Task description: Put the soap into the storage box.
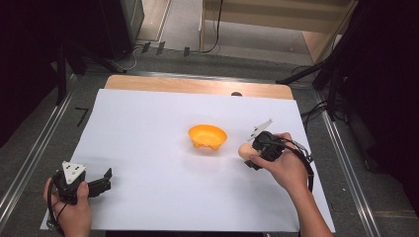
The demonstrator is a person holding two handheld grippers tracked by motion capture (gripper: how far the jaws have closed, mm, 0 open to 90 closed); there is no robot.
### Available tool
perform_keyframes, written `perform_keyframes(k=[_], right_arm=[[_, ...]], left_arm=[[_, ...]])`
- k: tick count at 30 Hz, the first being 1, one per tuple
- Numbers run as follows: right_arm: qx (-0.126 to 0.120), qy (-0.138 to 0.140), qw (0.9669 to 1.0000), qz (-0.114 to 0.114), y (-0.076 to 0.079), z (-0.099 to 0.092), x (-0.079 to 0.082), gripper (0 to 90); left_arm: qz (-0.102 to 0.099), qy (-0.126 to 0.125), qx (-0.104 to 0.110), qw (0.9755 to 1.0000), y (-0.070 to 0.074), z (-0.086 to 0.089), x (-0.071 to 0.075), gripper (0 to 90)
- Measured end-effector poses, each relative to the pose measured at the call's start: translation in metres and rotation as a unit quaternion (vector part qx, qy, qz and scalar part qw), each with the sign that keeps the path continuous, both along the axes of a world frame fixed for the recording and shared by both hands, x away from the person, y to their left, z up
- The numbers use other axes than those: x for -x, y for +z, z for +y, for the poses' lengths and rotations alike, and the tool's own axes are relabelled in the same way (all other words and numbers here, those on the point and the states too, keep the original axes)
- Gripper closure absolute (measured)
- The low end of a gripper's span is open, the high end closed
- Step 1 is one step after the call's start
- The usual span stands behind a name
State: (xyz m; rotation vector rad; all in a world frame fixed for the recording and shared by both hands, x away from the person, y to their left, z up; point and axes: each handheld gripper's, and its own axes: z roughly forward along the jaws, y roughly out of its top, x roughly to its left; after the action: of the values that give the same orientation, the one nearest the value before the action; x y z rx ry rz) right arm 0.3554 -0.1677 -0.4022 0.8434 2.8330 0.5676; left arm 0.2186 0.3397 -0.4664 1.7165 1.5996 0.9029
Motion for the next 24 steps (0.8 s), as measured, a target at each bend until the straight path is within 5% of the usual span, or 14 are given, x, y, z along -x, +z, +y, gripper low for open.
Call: perform_keyframes(k=[10, 24], right_arm=[[-0.021, 0.019, 0.9996, 0.000, 0.007, 0.008, -0.014, 33.2], [-0.015, 0.042, 0.9989, -0.017, 0.017, 0.018, -0.030, 33.2]], left_arm=[[-0.002, 0.002, 0.002, 1.0000, 0.000, 0.000, 0.000, 0.0], [-0.002, 0.001, 0.004, 1.0000, 0.000, 0.000, 0.000, 0.0]])
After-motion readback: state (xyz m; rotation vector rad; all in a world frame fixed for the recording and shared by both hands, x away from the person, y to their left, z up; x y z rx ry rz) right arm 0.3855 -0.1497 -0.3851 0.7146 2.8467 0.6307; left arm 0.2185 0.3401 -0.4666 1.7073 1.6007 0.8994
